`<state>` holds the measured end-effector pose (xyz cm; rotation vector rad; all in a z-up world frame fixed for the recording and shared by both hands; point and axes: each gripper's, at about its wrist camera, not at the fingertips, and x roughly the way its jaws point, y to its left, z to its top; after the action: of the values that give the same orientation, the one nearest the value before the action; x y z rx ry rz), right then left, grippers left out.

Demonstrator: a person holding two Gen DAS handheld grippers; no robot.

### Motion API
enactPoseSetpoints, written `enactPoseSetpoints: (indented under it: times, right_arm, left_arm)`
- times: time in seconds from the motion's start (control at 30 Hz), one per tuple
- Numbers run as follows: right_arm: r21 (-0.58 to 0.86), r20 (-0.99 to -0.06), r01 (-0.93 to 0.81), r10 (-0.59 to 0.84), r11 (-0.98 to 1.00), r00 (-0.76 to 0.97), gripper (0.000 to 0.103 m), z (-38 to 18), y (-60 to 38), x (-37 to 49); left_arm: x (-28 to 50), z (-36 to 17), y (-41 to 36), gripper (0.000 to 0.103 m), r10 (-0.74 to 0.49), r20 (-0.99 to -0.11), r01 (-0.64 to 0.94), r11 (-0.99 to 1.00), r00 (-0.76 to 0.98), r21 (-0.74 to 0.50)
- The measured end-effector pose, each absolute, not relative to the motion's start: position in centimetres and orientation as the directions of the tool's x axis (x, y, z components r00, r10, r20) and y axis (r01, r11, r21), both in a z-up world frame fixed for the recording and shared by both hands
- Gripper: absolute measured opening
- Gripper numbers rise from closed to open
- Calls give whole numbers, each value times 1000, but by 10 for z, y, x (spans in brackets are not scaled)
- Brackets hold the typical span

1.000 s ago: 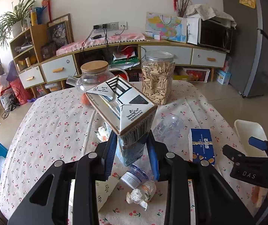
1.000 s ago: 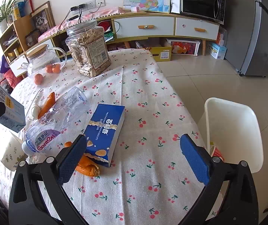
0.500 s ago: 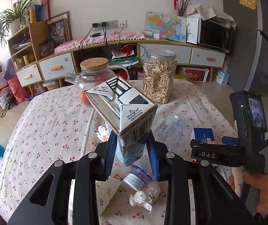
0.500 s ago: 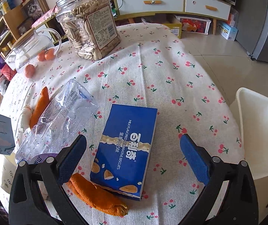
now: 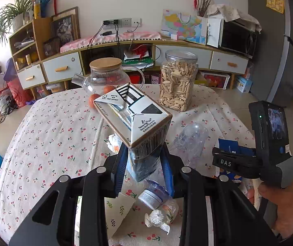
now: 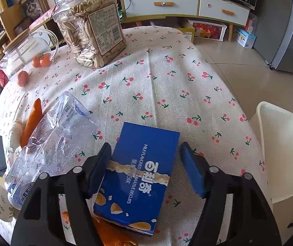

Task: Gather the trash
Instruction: 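Lift the milk carton with the left gripper while the right grasps the blue snack box, then carry both items to the white bin and open the right gripper over it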

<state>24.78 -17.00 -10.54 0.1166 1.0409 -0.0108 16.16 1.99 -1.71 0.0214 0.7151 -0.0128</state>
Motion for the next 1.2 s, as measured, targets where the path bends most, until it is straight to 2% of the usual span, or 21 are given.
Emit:
enactPoseSetpoints:
  times: [0.23, 0.67, 1.2]
  right_arm:
    - [145, -827, 56, 90, 988, 555, 55, -90, -177, 242]
    - [225, -697, 2, 159, 974, 700, 54, -37, -196, 214]
    - [220, -610, 33, 111, 975, 785, 54, -6, -245, 176]
  left_arm:
    - [161, -17, 19, 32, 0, -650, 12, 1000, 760, 14]
    - [154, -8, 17, 32, -5, -623, 13, 1000, 782, 9]
    - [139, 11, -20, 32, -34, -584, 58, 998, 811, 22]
